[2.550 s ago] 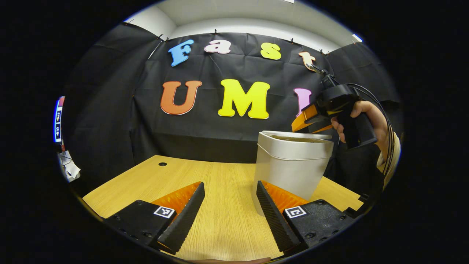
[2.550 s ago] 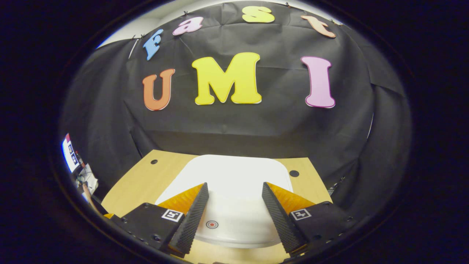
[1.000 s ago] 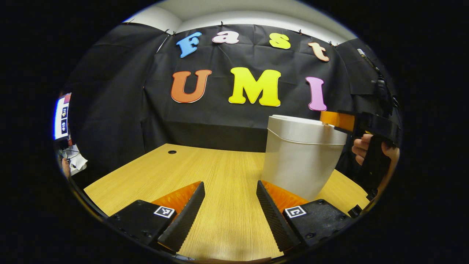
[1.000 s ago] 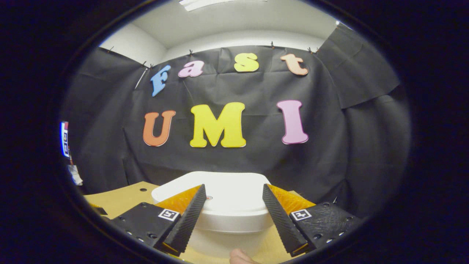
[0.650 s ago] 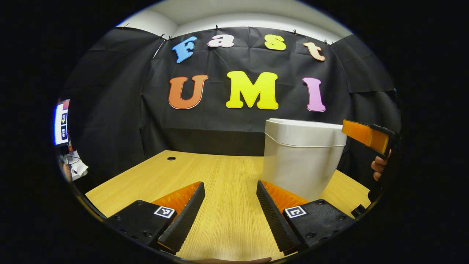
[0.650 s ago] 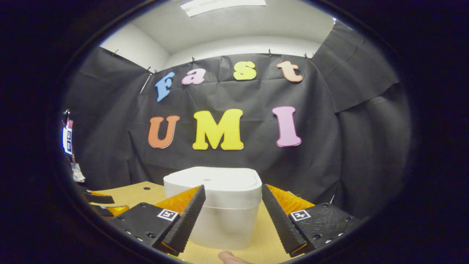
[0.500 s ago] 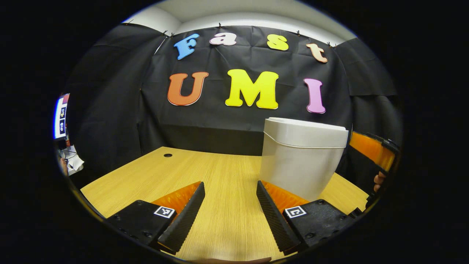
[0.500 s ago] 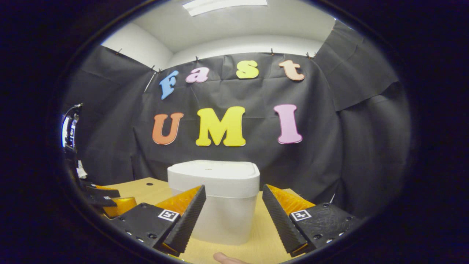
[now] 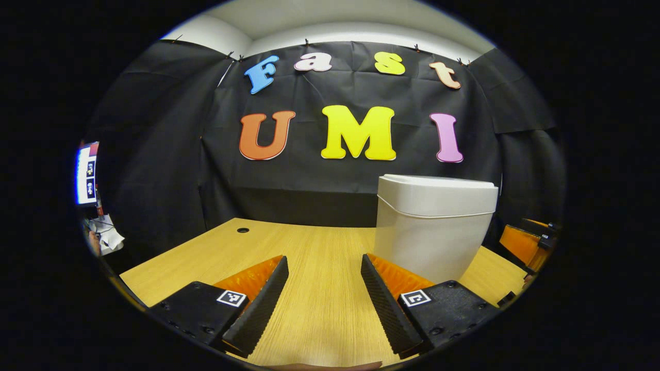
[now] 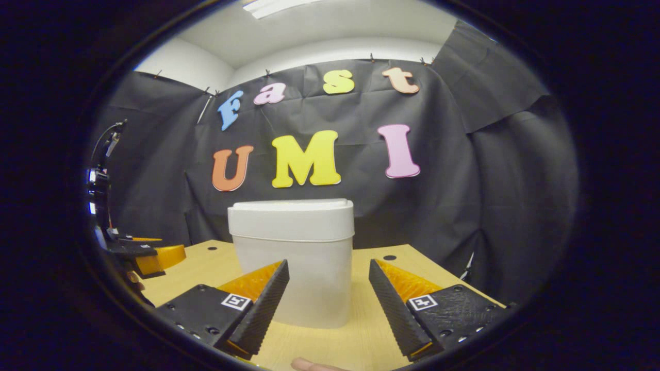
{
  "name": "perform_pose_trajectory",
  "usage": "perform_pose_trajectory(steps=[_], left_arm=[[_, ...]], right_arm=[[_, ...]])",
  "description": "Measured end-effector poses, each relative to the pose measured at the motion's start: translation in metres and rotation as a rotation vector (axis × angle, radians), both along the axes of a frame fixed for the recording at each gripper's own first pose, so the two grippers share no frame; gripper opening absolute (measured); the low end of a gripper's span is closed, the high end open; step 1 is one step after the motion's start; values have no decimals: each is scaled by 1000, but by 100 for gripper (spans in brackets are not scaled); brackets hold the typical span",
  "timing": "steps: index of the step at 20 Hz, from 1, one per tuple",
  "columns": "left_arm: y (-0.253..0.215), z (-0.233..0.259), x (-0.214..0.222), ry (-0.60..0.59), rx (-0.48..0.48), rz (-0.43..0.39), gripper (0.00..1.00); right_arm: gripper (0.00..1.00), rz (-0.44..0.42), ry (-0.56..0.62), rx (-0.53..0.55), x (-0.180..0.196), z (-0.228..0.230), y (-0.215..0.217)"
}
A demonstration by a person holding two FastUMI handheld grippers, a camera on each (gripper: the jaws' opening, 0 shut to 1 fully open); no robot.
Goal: Press the lid of the desktop garbage bin to open it, pick up the crumpled paper on the desktop and throw it into the bin, then pick up the pop can on the desktop and drop it into the bin, and finally close the garbage bin lid.
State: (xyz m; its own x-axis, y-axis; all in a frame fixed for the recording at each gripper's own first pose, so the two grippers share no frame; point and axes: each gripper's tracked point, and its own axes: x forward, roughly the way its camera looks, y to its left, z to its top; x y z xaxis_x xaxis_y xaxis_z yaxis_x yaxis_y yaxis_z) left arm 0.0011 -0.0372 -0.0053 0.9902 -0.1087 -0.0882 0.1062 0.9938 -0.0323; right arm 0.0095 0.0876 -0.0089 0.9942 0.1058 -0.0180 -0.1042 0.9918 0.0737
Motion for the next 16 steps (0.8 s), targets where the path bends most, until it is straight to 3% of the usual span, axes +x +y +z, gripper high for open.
perform_pose_trajectory(steps=[10,16], left_arm=[[-27,-7,-4,-16,12,-14,93],[-48,-13,-4,1,2,-60,93]], right_arm=[[96,-30,67,47,6,-30,-30],[93,-48,64,21,5,-43,-44]])
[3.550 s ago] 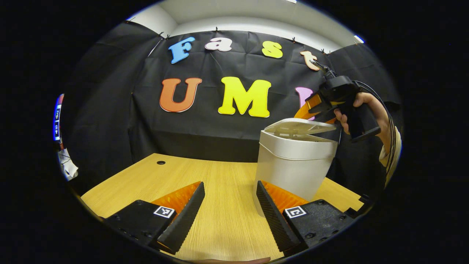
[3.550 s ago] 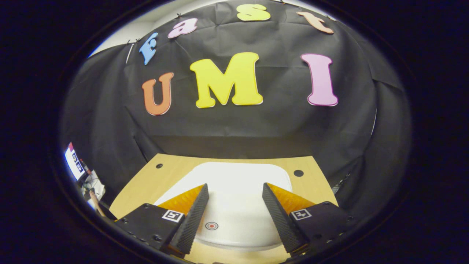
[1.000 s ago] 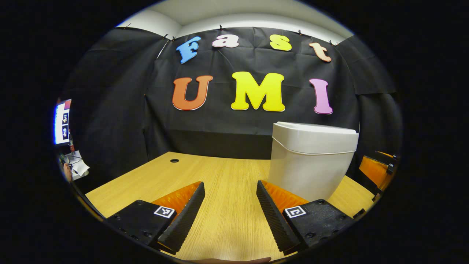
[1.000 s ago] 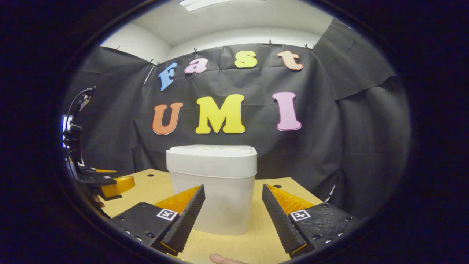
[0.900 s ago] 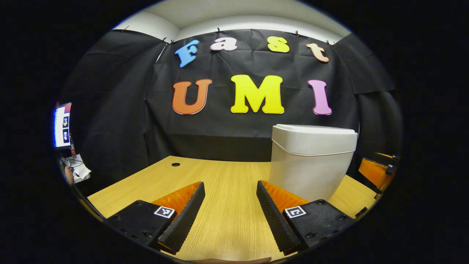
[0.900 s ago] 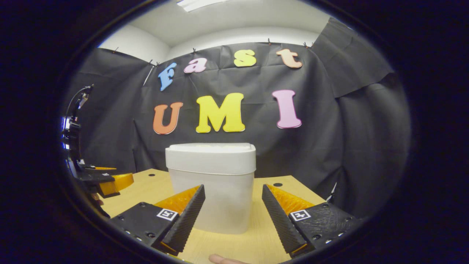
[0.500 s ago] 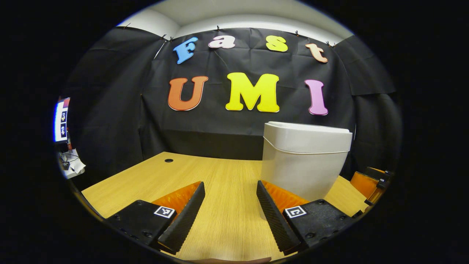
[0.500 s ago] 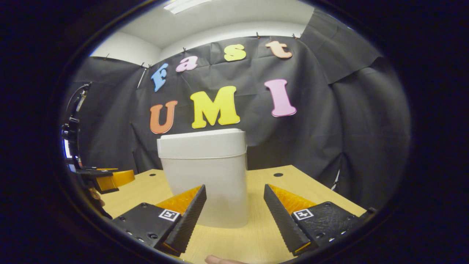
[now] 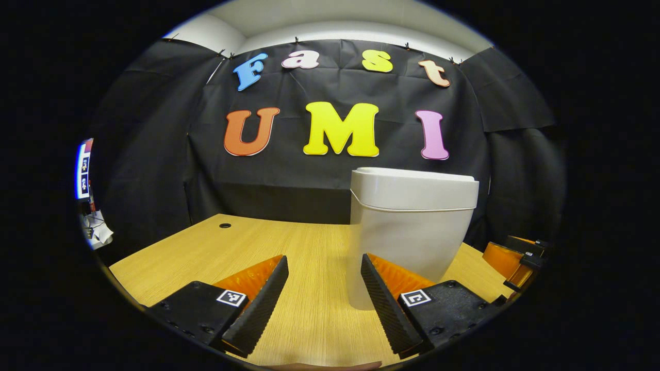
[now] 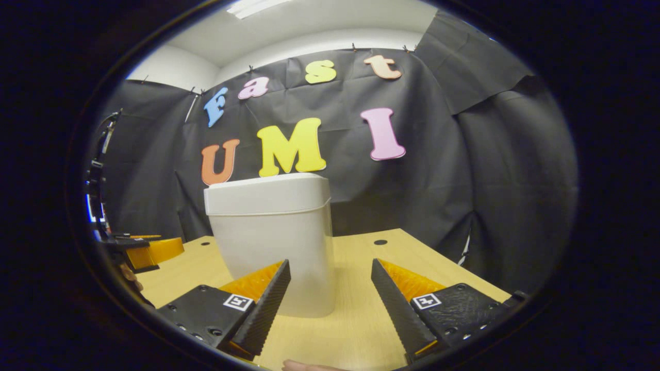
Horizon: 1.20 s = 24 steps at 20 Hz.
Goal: Press the lid of the desktop garbage bin to open it, pick up the crumpled paper on the desktop and throw it into the bin, then pick up the pop can on the desktop and drop it into the bin, and finally close the garbage bin lid.
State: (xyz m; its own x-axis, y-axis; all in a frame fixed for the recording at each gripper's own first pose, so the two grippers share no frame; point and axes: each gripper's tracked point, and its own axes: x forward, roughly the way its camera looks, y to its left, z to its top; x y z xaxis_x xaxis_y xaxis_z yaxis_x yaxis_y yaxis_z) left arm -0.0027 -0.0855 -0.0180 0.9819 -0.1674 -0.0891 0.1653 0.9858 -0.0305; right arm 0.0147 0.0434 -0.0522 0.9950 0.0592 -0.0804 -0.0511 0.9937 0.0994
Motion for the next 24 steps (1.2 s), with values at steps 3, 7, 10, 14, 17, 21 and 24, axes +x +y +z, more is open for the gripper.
perform_pose_trajectory(steps=[3,7,10,14,17,21,24], left_arm=[[-2,-6,2,5,9,6,93],[-8,-17,3,39,12,5,93],[-6,-15,3,37,7,9,93],[-8,-13,-1,36,5,10,93],[-10,-10,-9,33,-4,-5,93],[-5,-1,-25,10,15,12,93],[-6,11,-39,-20,27,10,93]], right_arm=[[96,-13,4,-3,-1,-7,-12],[96,14,-17,32,-4,-5,-15],[96,57,-32,84,-7,-3,-14],[96,60,-47,122,-8,2,-21],[96,89,-61,122,-19,12,-12],[95,114,-91,132,-30,25,-6],[96,149,-105,117,-38,30,2]])
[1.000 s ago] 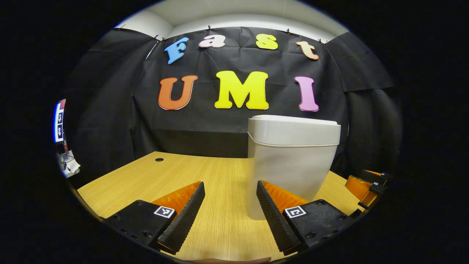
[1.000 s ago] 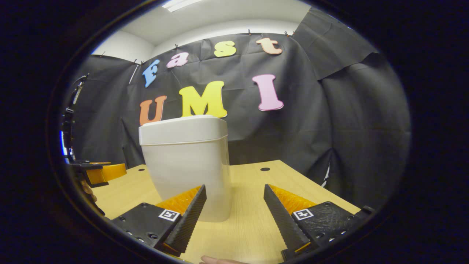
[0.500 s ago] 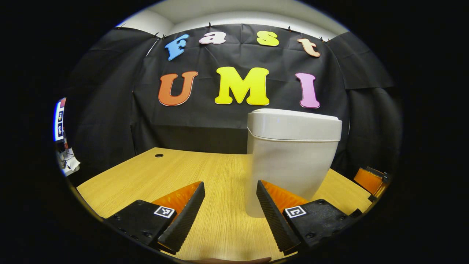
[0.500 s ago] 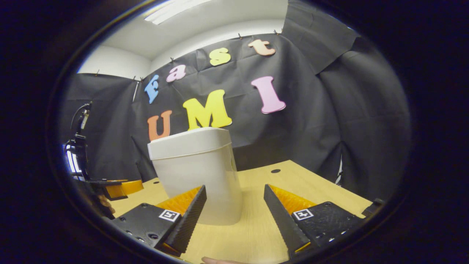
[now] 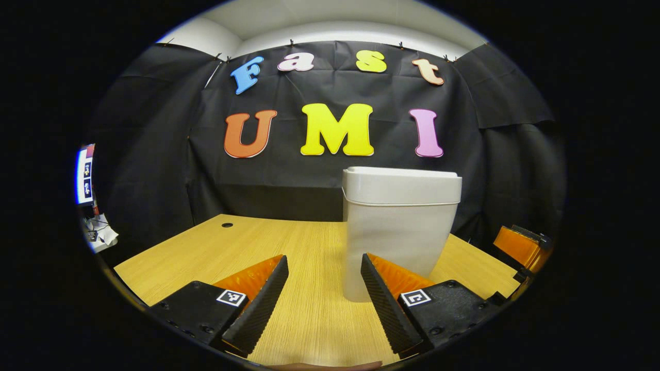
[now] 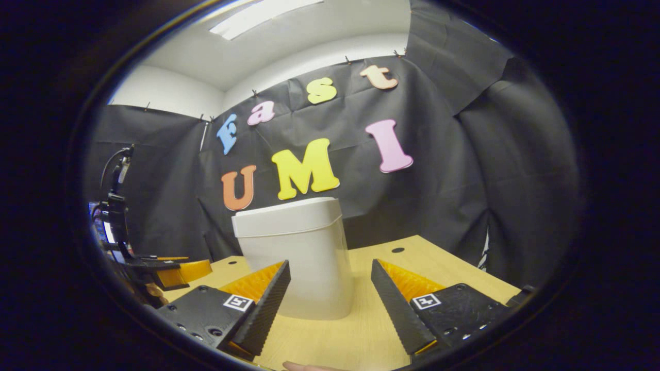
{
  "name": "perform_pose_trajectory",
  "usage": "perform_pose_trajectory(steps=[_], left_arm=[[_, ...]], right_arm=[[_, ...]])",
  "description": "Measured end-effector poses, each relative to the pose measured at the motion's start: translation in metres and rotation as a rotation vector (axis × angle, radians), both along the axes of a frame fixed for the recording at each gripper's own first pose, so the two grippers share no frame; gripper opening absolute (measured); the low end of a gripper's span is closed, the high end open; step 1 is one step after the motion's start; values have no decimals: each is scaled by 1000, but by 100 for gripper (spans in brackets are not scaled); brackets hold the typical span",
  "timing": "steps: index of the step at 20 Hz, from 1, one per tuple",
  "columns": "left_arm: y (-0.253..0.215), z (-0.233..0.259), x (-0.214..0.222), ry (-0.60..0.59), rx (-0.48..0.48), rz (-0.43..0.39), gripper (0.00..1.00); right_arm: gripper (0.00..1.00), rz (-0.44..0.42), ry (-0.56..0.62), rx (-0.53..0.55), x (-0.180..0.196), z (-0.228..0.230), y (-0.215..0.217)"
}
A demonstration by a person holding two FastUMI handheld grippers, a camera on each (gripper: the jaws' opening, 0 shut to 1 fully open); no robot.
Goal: Press the lid of the desktop garbage bin to open it, pick up the crumpled paper on the desktop and throw it into the bin, then pick up the pop can on the desktop and drop it into the bin, and finally close the garbage bin lid.
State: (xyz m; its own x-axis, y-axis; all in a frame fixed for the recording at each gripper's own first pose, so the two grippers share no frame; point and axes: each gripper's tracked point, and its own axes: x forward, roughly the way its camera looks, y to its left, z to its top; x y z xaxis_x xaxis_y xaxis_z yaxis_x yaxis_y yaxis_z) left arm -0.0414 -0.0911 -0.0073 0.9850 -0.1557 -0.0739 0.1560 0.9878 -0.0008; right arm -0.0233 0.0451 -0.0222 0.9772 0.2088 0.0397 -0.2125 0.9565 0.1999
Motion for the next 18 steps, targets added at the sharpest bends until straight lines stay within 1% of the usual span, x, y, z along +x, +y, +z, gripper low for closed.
perform_pose_trajectory(steps=[3,4,5,7,8,9,10,13,18], left_arm=[[4,7,-5,-28,4,26,93],[1,6,-5,-21,8,26,93],[-1,1,-7,-14,10,23,93],[-6,2,-8,-14,22,14,93],[-8,2,-8,-18,20,7,93],[-10,2,-7,-21,15,-3,93],[-10,2,-6,-23,18,-6,93],[-6,4,-4,-46,33,5,93],[-13,5,-5,-63,17,-12,93]], right_arm=[[96,11,2,2,-3,0,-2],[99,15,-3,-1,-5,1,-2],[96,19,-12,0,-8,5,-1],[96,22,-36,-2,-12,11,1],[95,18,-49,-14,-13,13,1],[93,12,-60,-26,-13,15,1],[95,3,-65,-38,-13,14,1],[95,-15,-77,-50,-12,16,3],[96,-60,-65,-117,-6,11,2]])
